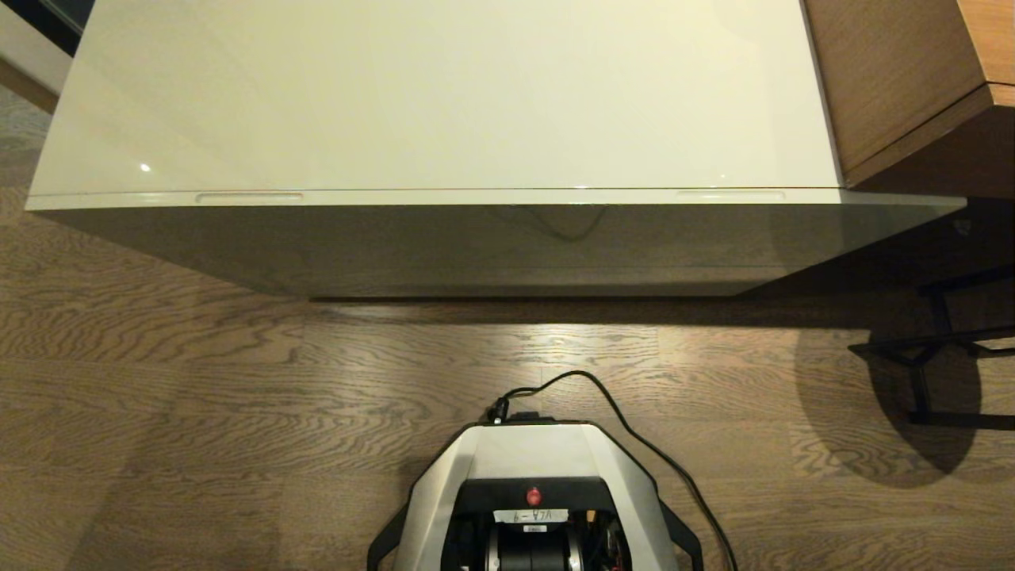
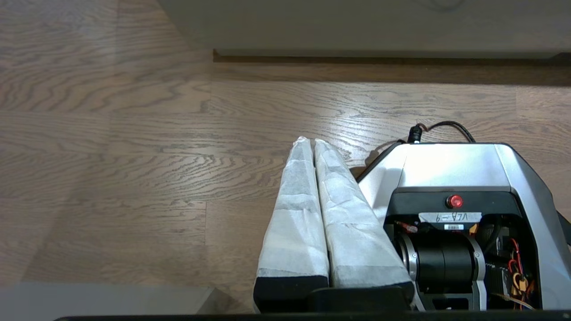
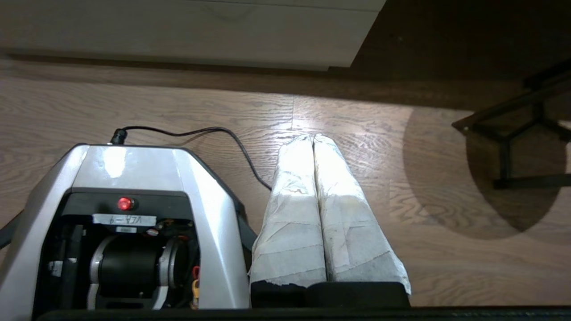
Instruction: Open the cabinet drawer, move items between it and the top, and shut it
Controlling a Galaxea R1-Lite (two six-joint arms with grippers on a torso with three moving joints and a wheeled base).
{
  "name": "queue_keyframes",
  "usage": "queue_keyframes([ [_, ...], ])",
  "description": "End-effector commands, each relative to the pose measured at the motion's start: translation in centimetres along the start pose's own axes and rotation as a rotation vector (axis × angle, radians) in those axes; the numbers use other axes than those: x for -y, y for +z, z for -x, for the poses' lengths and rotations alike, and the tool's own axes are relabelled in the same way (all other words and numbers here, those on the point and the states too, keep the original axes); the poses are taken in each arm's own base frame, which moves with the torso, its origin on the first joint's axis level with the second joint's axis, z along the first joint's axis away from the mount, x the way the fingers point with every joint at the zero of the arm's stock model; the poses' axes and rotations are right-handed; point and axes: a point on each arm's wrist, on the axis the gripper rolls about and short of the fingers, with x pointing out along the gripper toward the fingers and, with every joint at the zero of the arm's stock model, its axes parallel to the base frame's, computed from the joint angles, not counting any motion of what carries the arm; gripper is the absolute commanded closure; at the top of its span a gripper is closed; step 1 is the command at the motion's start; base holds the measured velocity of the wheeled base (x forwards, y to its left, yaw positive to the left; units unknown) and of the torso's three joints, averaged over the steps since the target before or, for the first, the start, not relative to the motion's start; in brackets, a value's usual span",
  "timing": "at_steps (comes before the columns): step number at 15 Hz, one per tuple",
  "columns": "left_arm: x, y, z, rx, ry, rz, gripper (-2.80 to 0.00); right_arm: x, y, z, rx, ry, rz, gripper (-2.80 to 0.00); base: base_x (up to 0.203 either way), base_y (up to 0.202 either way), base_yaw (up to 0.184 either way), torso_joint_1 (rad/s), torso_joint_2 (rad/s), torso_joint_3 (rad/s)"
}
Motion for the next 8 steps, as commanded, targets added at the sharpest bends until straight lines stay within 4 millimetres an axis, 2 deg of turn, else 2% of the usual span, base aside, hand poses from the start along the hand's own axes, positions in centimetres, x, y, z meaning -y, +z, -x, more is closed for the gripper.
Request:
queue_keyframes([
  [1,0.0,-0.12,-0.05,-0.006,0.001,0.001,0.0,-0.01,-0.13,-0.05,-0.012,-0.001,-0.005,0.0,0.0,0.0,0.0,0.0,0.0,0.0],
  [6,0.0,-0.12,-0.05,-0.006,0.001,0.0,0.0,-0.02,-0.33,-0.05,-0.032,0.001,-0.014,0.0,0.0,0.0,0.0,0.0,0.0,0.0],
  [8,0.0,-0.12,-0.05,-0.006,0.001,0.001,0.0,-0.04,-0.62,-0.03,-0.063,-0.005,-0.07,0.0,0.0,0.0,0.0,0.0,0.0,0.0],
])
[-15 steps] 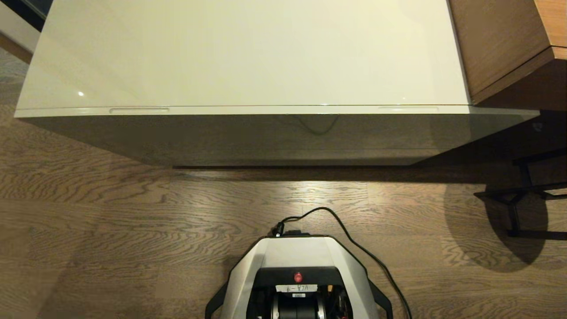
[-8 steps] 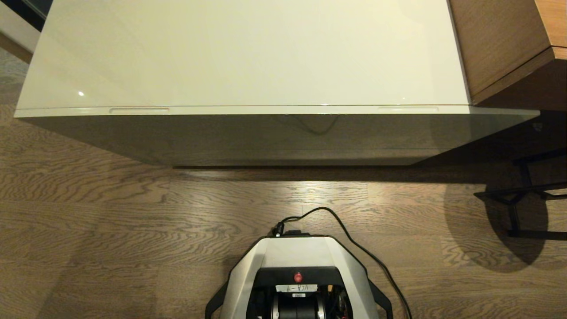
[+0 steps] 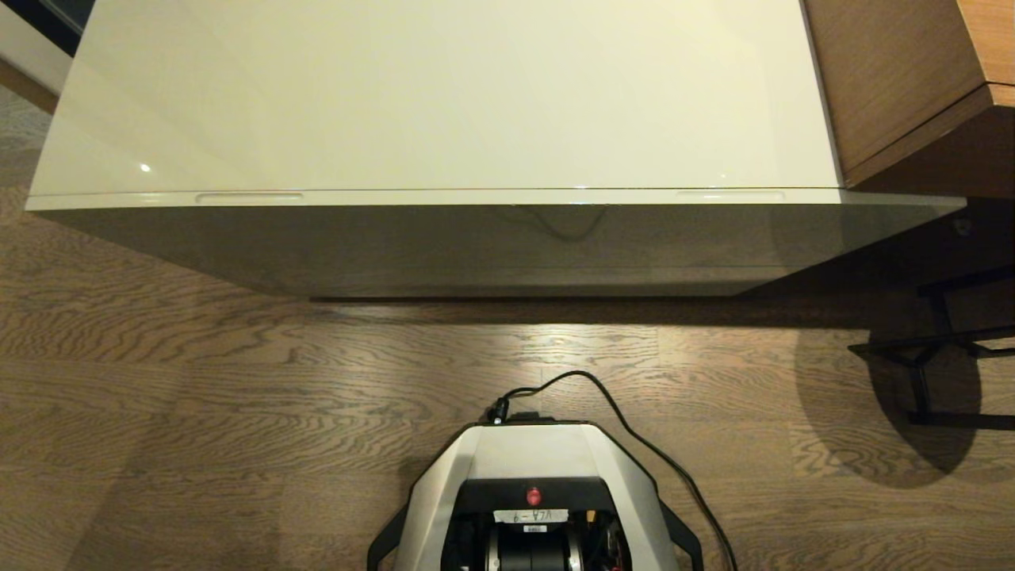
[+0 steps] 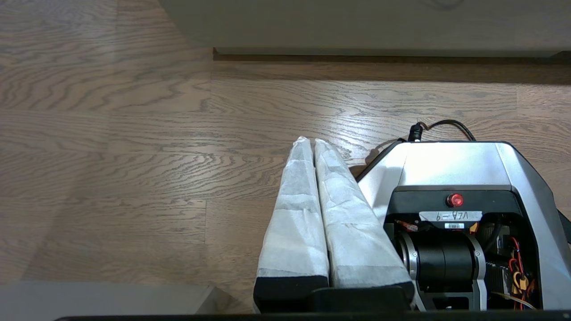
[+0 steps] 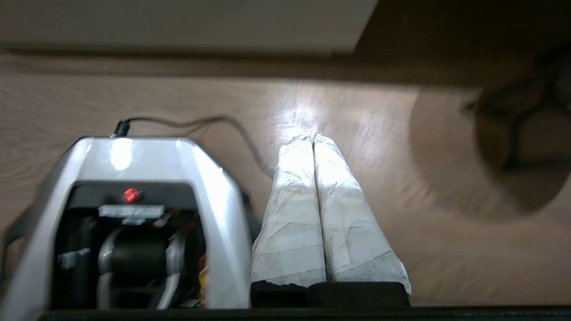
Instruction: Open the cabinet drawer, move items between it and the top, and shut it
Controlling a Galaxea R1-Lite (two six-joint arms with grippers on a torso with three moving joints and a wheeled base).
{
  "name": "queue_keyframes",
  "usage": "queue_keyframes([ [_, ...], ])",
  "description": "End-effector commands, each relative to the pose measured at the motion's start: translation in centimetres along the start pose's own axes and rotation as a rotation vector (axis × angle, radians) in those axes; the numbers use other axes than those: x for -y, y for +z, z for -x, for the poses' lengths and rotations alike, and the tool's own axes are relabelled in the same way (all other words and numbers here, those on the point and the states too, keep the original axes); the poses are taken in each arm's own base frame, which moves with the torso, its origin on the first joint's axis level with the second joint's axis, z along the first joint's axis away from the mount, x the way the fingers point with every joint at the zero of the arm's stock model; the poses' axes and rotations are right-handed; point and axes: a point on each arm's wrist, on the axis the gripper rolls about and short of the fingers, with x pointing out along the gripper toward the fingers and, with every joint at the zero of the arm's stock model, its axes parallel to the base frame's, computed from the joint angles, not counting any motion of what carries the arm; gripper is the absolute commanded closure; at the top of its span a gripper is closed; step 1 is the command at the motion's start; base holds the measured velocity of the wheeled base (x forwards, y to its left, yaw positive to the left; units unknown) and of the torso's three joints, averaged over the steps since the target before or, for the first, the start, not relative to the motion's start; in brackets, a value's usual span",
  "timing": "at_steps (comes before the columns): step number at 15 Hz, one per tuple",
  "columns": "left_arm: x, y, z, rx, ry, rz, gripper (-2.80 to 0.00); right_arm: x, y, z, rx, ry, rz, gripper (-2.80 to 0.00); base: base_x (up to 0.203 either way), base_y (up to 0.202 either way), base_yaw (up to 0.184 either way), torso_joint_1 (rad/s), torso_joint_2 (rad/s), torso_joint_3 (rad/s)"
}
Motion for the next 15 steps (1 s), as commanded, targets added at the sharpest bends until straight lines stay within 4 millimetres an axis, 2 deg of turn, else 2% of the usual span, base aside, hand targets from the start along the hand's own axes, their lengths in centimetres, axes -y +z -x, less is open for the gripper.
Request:
queue_keyframes([
  [1,0.0,-0.01,-0.02,-0.003,0.001,0.001,0.0,0.0,-0.16,-0.04,-0.018,-0.003,-0.04,0.0,0.0,0.0,0.0,0.0,0.0,0.0],
  [15,0.0,-0.01,-0.02,-0.003,0.001,0.0,0.0,0.03,-0.16,-0.04,-0.018,-0.017,-0.069,0.0,0.0,0.0,0.0,0.0,0.0,0.0],
])
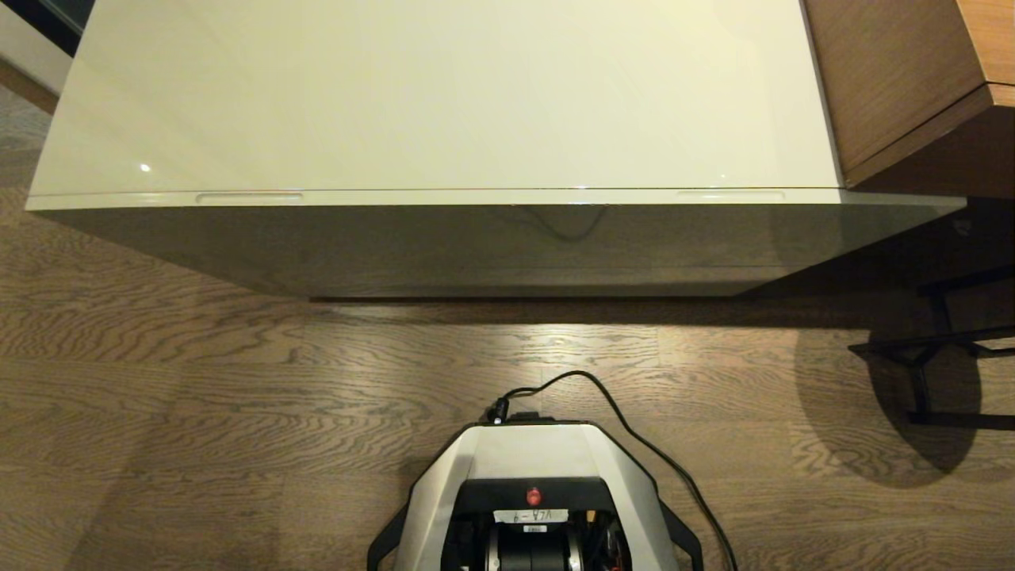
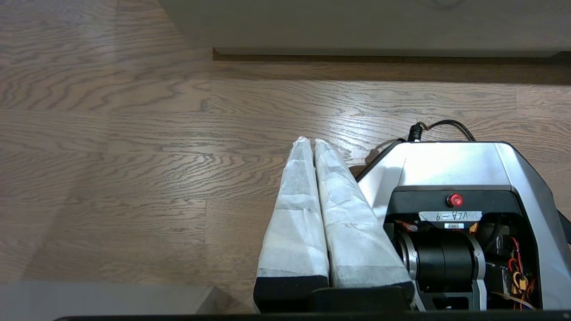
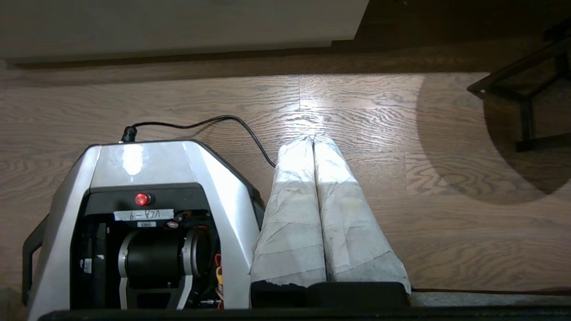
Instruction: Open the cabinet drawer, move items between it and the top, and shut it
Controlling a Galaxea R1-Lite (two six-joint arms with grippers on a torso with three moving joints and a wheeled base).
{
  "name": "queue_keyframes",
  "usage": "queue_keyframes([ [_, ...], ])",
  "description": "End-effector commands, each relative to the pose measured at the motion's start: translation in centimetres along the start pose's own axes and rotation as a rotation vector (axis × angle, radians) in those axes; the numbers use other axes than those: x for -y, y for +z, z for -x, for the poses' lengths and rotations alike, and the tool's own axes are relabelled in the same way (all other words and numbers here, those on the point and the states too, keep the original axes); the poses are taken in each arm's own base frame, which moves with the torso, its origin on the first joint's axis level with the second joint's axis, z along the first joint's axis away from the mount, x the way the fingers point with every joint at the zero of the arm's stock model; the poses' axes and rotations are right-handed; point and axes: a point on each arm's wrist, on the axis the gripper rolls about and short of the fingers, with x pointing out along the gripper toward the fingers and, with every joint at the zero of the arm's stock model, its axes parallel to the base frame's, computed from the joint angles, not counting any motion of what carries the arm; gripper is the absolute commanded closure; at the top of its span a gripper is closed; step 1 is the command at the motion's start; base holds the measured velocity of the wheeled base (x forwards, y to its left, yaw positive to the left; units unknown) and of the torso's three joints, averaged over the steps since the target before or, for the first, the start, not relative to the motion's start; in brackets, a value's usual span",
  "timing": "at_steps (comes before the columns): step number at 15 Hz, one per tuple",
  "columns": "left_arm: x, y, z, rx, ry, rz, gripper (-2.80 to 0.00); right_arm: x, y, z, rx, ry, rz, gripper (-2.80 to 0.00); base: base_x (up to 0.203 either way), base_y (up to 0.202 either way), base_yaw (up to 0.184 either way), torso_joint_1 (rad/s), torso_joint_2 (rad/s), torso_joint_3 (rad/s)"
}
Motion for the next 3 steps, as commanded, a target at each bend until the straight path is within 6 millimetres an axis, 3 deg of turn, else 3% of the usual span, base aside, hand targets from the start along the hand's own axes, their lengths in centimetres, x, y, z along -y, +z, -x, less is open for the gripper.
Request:
queue_keyframes([
  [1,0.0,0.01,-0.02,-0.001,0.002,0.002,0.0,0.0,-0.04,-0.04,-0.004,0.0,-0.002,0.0,0.0,0.0,0.0,0.0,0.0,0.0],
  [3,0.0,0.01,-0.02,-0.001,0.001,0.002,0.0,0.0,-0.04,-0.04,-0.004,0.0,-0.002,0.0,0.0,0.0,0.0,0.0,0.0,0.0],
])
